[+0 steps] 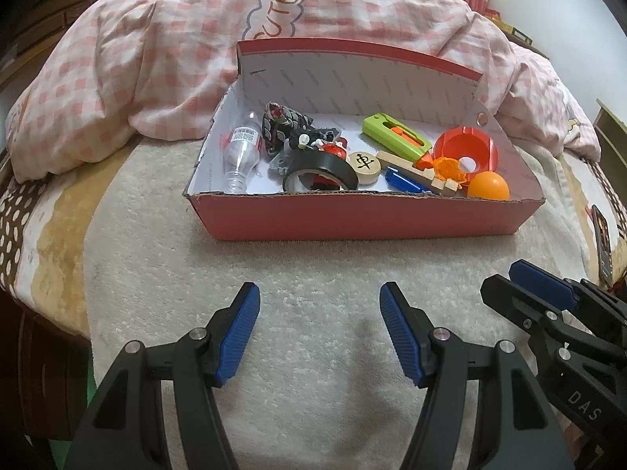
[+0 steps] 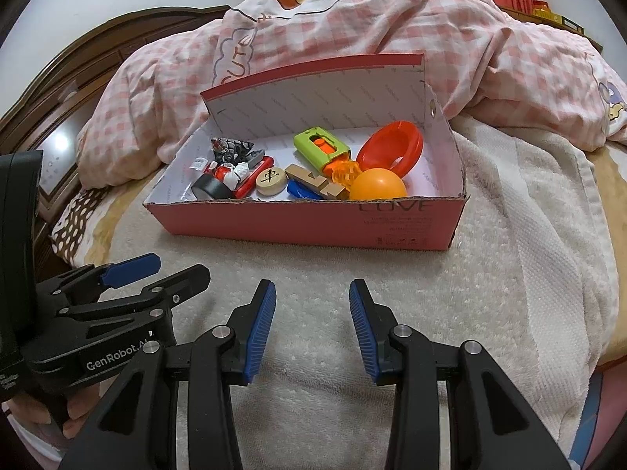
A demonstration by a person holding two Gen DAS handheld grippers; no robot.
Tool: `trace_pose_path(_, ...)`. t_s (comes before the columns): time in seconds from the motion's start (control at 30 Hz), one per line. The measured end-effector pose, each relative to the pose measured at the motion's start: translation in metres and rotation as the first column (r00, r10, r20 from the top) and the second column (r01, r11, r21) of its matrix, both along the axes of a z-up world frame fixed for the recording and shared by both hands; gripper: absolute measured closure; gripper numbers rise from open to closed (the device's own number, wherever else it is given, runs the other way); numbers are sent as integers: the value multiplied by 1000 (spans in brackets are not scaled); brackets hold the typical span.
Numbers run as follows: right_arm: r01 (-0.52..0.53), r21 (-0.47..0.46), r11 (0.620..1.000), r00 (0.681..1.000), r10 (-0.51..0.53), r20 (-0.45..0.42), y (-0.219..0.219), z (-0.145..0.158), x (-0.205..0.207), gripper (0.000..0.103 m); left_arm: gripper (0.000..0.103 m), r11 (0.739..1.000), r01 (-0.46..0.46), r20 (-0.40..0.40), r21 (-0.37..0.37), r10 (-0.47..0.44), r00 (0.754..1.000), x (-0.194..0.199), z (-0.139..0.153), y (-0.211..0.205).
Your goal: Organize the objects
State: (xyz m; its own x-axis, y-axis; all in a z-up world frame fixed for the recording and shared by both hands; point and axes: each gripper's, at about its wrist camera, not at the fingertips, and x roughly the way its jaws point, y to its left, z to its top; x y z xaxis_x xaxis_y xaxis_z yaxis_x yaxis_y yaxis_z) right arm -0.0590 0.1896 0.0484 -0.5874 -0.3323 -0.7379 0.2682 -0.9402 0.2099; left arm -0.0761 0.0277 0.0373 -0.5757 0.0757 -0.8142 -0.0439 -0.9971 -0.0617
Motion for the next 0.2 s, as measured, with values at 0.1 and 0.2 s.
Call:
trace_pose_path(0.1, 0, 1, 1000, 1000, 0, -1, 0, 1, 0, 63, 39, 1000, 1, -1, -1, -1, 1000, 0, 0, 0)
trace_pose_path(0.2, 0, 1, 1000, 1000, 0, -1, 0, -1, 0, 63, 39, 1000, 3, 1, 1, -3, 1000, 0, 0, 0)
